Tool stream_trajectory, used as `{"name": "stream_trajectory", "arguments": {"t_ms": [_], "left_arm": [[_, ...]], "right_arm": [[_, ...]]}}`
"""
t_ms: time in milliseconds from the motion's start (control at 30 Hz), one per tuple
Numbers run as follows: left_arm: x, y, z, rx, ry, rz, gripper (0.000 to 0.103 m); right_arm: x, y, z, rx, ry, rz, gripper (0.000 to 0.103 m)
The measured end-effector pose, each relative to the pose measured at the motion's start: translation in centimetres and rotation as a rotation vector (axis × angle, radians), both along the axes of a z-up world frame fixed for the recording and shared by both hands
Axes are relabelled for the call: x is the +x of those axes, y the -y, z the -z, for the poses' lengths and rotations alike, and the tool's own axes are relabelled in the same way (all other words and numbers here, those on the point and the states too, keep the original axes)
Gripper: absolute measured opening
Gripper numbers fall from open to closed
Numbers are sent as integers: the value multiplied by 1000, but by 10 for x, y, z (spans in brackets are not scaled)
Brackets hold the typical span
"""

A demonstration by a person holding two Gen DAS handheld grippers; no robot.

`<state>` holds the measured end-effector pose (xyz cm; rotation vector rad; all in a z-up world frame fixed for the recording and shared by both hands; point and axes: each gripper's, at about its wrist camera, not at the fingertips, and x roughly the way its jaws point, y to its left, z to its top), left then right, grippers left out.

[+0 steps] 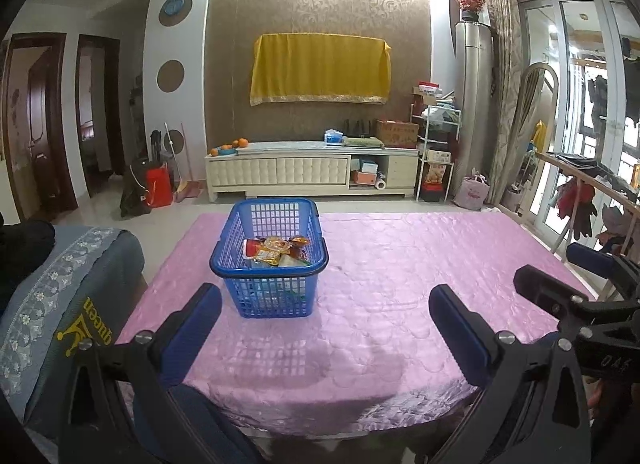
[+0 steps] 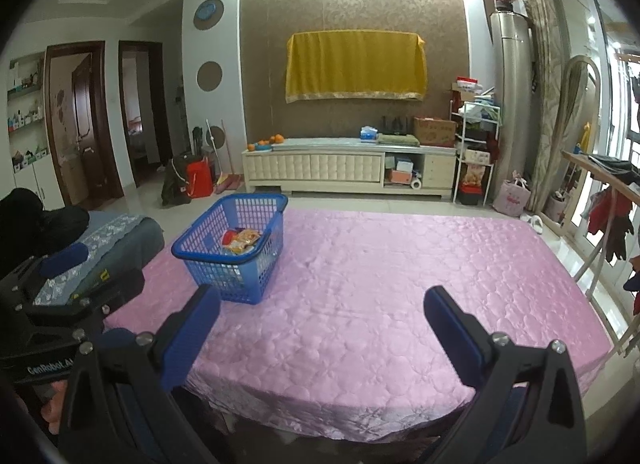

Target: Organize snacks

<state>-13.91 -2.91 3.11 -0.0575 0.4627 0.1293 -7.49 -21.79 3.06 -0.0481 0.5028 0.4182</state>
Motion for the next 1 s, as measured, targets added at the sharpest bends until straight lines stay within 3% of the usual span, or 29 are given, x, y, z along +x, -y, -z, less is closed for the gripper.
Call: {"name": "stream_trajectory", "arguments": {"t_ms": [1000], "left_arm": [[-11,4,2,-5,5,18,103]], "right_arm": [[-8,-1,2,2,-37,-4,103]]}}
